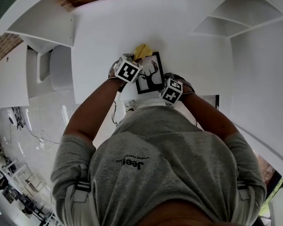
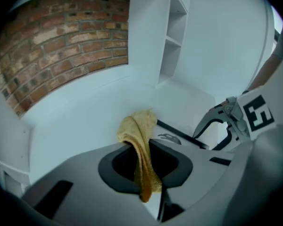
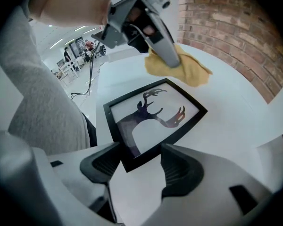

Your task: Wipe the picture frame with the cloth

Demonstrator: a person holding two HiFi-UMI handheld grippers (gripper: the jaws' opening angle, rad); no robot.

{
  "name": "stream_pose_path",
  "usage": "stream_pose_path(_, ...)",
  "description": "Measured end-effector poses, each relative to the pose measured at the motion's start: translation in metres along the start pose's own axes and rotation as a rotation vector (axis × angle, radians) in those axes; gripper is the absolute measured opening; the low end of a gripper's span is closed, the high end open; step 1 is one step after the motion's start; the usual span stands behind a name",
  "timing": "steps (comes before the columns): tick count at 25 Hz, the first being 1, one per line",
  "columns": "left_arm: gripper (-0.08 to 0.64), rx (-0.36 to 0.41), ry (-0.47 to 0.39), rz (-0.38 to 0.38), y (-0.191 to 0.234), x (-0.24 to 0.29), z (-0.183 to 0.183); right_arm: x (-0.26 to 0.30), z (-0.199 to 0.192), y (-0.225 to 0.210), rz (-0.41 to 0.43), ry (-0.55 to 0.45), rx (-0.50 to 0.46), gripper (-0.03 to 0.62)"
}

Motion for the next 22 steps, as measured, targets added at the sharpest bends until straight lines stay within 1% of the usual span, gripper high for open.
stream_pose_path(4,0.066,-0.036,0.01,0.033,0.011,-0.025,-0.041,-0.002,0.002,-0.001,-0.001,0.002,-0.005,0.275)
stream_pose_path(7,0.066,-0.031,0.043,0.036,0.008,-0.028,-0.068,-0.001,0.002,0.0,0.0,0.016,-0.005,0.275)
stream_pose_path(10,0.066,-0.02,0.067,0.025,0.0,-0.022,-0.082,-0.002,0.001,0.0,0.001,0.023,-0.006,0.275)
stream_pose_path(15,0.066,0.014,0.083,0.007,-0.012,-0.005,-0.084,-0.001,0.004,0.001,0.001,0.024,-0.003,0.275)
stream_pose_path(22,0.066,0.046,0.098,-0.014,-0.021,0.012,-0.069,-0.002,0.004,0.002,-0.003,0.021,0.002,0.275)
Point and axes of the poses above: the fingertips, and each gripper's own axes: x forward along the fingers, y to its left, z out of its top, the point moved 7 cm from there along -x, backward along the fingers, and after that the axes turned 2 degrees about y, right-handed, at the moved point
